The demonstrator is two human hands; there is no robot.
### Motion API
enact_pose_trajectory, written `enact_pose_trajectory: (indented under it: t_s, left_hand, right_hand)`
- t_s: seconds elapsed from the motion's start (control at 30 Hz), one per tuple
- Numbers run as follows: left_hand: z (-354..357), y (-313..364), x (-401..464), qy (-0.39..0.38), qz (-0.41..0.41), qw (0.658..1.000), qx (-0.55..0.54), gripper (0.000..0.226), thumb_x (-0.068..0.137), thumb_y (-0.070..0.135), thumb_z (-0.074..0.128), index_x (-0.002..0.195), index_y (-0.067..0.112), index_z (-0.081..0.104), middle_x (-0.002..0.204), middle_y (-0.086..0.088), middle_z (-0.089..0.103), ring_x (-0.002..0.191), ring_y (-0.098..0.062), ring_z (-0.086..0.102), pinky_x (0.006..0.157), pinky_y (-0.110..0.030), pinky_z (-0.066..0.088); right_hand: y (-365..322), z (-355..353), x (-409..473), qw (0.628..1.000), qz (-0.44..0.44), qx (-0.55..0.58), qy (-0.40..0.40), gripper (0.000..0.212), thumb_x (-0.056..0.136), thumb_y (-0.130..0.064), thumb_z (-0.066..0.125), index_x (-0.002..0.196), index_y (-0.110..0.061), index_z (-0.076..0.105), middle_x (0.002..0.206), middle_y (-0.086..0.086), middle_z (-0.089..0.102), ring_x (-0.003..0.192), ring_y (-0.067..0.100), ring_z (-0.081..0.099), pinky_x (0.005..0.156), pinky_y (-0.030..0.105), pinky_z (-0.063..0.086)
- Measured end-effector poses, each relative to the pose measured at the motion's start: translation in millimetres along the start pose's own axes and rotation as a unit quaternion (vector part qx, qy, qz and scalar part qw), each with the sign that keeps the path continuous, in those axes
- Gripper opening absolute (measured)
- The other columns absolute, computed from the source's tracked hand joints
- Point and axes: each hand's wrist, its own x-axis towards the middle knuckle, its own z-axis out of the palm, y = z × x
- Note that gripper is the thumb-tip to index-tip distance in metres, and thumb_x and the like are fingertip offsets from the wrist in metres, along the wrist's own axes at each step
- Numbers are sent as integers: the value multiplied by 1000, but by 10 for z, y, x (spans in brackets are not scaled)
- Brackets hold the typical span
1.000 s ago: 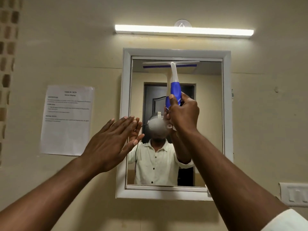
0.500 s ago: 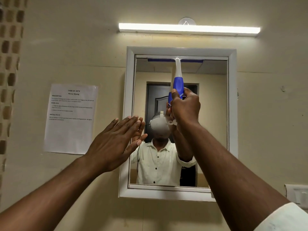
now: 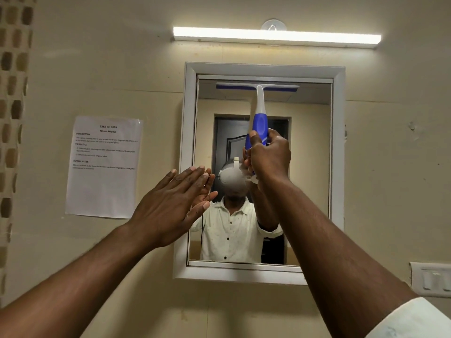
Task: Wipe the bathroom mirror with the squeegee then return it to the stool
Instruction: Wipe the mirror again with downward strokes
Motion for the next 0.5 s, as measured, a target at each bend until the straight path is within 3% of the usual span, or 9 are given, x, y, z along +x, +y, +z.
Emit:
enact_pose_trajectory:
  t_s: [0.2,0.4,0.5]
  left_hand:
    - [-59,39,-68,-9,-11,1000,-10,65,87,60,3,144,32,-13,153,15,-14,143,-2,-14,121,-31,-4]
    - [-14,135,-172,-29,-15,999,-19,65,88,59,5,144,31,-12,154,14,-13,143,-2,-13,121,-31,-4]
    - [28,189,-228,-30,-11,999,-21,64,89,58,6,144,31,-11,156,12,-9,144,-3,-11,120,-30,-4]
  right_hand:
    - [159,-48,-215,1000,12,-10,7,43,91,-25,55,130,-10,45,107,21,64,92,33,66,86,48,55]
    - [344,-87,-427,999,27,-17,12,49,91,-26,56,135,-11,42,114,20,62,97,34,65,87,48,55]
    - [443,-111,-535,999,27,-17,12,48,90,-26,56,134,-11,44,116,16,62,93,25,63,86,38,55]
